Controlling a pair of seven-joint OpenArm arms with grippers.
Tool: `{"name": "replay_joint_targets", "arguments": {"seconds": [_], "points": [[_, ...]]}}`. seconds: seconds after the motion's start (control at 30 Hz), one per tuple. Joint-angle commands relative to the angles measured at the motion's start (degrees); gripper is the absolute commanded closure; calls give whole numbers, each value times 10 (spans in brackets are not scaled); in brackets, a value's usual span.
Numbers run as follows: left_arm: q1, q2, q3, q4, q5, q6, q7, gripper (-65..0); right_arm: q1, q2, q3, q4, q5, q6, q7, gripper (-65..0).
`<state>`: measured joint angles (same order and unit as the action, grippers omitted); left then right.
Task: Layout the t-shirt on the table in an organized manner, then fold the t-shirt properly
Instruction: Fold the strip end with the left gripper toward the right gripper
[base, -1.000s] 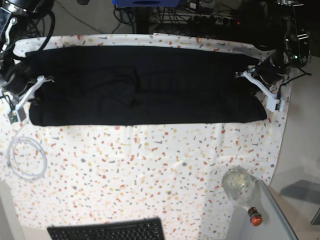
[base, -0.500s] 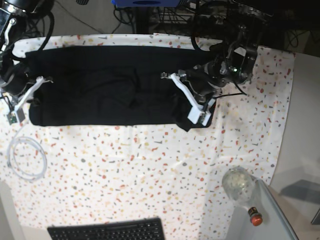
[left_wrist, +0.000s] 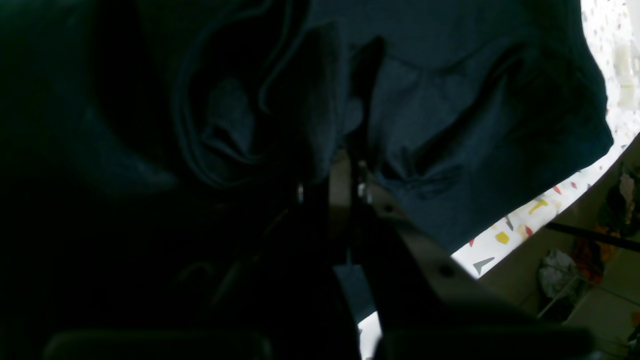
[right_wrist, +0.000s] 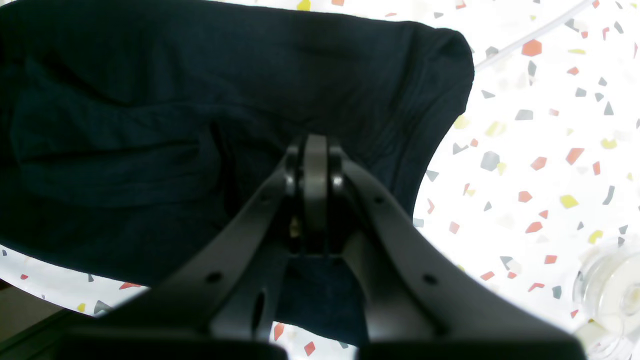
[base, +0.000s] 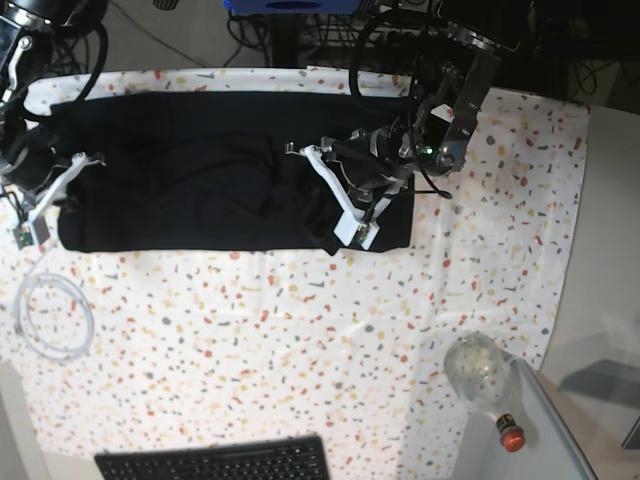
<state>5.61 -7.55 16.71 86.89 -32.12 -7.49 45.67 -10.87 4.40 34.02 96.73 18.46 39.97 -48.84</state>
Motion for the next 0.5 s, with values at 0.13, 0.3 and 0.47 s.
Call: {"name": "replay_joint_targets", "arguments": {"seconds": [0.13,0.3,0.47], "points": [[-6,6,14,14,-12,-5,-9,0,12,7,2,8,9,0,11,0],[-6,6,36,14,-12,-5,-9,0,12,7,2,8,9,0,11,0],[-7,7,31,14,-12,-5,-10,0,12,7,2,8,9,0,11,0]]}}
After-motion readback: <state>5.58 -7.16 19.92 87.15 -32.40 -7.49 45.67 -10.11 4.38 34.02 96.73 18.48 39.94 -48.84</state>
